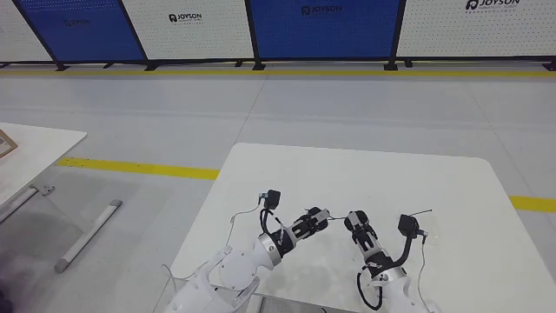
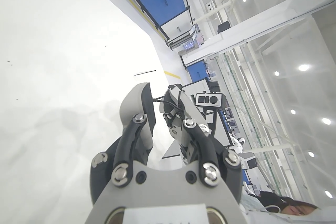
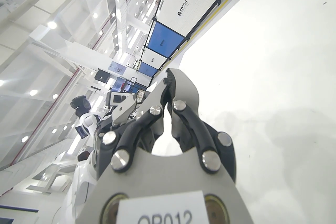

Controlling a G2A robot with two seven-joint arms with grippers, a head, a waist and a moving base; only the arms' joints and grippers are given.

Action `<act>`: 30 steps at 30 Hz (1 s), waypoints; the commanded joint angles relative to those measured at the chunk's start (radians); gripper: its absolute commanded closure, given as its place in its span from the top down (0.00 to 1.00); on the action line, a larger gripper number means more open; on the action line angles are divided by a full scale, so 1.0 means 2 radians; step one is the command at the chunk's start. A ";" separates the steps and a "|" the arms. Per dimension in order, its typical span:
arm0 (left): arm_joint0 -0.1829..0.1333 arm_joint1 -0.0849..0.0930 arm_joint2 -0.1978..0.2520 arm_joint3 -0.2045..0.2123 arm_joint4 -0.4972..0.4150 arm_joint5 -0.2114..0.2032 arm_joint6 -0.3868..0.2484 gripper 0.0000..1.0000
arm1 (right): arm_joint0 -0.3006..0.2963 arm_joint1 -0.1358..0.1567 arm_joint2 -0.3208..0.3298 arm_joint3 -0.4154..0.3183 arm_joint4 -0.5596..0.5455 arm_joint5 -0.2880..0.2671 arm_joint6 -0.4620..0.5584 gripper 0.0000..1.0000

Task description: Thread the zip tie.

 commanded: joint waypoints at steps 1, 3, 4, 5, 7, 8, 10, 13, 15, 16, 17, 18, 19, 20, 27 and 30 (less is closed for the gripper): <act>0.000 0.000 0.000 0.000 0.001 0.000 0.001 0.00 | 0.000 0.000 0.000 0.000 0.000 0.000 -0.001 0.00; 0.000 0.000 0.000 0.000 0.002 0.000 0.001 0.00 | 0.000 0.000 0.000 0.000 -0.001 0.000 -0.001 0.00; 0.000 0.000 0.001 -0.001 0.003 0.001 0.001 0.00 | -0.001 0.000 0.000 -0.001 -0.002 0.000 -0.001 0.00; 0.000 0.000 0.001 -0.001 0.003 0.001 0.001 0.00 | -0.001 0.000 0.000 -0.001 -0.002 0.000 -0.001 0.00; -0.001 0.000 0.001 -0.001 0.004 0.002 0.001 0.00 | -0.002 0.000 0.001 -0.002 -0.002 -0.001 -0.001 0.00; -0.001 0.000 0.001 -0.001 0.004 0.002 0.001 0.00 | -0.002 0.000 0.001 -0.003 -0.002 -0.001 -0.001 0.00; 0.000 0.000 0.002 -0.001 0.005 0.002 0.000 0.00 | -0.003 0.000 0.001 -0.004 -0.002 -0.003 -0.001 0.00; 0.001 0.000 0.003 -0.002 0.005 0.000 -0.001 0.00 | -0.004 0.000 0.002 -0.004 0.002 -0.007 0.002 0.00; 0.002 0.000 0.004 -0.003 0.004 -0.001 -0.001 0.00 | -0.004 0.000 0.002 -0.004 0.007 -0.008 0.006 0.00; 0.002 0.000 0.004 -0.003 0.005 -0.002 -0.001 0.00 | -0.003 0.000 0.003 -0.003 0.010 -0.010 0.008 0.00; 0.003 0.000 0.003 -0.003 0.004 -0.002 -0.001 0.00 | -0.003 0.000 0.003 -0.003 0.014 -0.013 0.009 1.00; 0.004 0.000 0.003 -0.004 0.002 -0.002 0.001 0.00 | -0.004 0.000 0.003 -0.003 0.018 -0.017 0.010 1.00; 0.004 -0.001 0.002 -0.004 0.000 -0.002 0.003 0.00 | -0.004 0.000 0.004 -0.002 0.019 -0.018 0.012 1.00; 0.005 -0.001 0.002 -0.004 -0.002 -0.002 0.004 0.00 | -0.004 0.000 0.005 -0.002 0.019 -0.018 0.013 1.00; 0.006 -0.003 -0.009 -0.007 -0.041 -0.001 0.025 0.00 | -0.010 0.002 0.012 -0.003 0.028 -0.026 0.017 1.00; 0.006 -0.003 -0.019 -0.010 -0.059 0.002 0.034 0.00 | -0.012 0.002 0.015 -0.001 0.029 -0.034 0.015 1.00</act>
